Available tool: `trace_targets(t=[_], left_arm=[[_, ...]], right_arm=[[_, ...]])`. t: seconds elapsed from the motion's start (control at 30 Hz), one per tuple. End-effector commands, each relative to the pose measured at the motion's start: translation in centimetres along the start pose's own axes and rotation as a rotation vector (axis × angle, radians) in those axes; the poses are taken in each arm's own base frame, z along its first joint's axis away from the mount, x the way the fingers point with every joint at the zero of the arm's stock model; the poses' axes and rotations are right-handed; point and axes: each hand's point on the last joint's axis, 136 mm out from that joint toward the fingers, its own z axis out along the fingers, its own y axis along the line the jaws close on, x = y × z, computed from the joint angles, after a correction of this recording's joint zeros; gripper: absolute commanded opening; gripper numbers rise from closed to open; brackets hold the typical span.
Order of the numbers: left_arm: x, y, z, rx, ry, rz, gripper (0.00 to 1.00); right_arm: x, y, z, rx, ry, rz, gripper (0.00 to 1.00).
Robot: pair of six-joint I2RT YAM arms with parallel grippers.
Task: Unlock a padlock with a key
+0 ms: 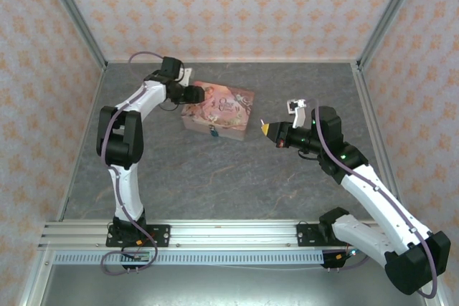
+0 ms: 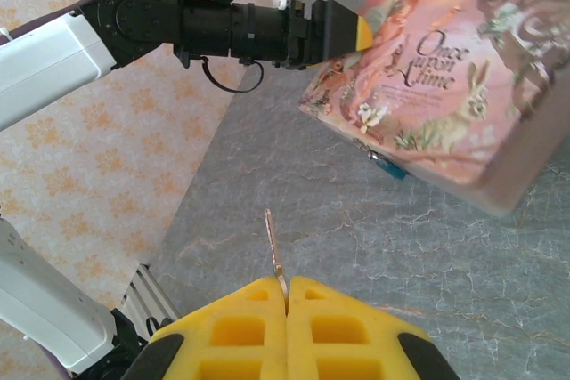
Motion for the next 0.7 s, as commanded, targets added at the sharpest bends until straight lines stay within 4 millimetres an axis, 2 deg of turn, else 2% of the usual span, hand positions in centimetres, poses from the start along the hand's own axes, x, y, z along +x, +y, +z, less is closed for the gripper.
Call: trace_targets(t=[0.0,0.23,0.37,0.53,0.67], left_arm=[[3.7,-1.2,2.1,0.031,0.149,0.098,0.61],[4.7,-5.6,2.7,0.126,0.175,0.194,0.60],[4.6,-7.4,2.6,0.151,0.164,0.222,0.64],[2.7,-8.2,1.3,0.144,0.098,0.217,0.71],[0.0,-8.6,-1.6,0.098,-0.001,0.237,0.77]], right_arm=[[0.3,-0.1,-0.1,-0.001,-0.003,-0.024,0.01],[0.6,-0.3,0.1,-0.005,-0.002,-0.011,0.01],[0.7,-0.4,0.3,-0.009,-0.002,-0.001,0.01],[0.9,-0.8,0.5,-0.001,0.003,0.011,0.01],[1.0,-1.0,0.6,0.007,0.010,0.018,0.01]])
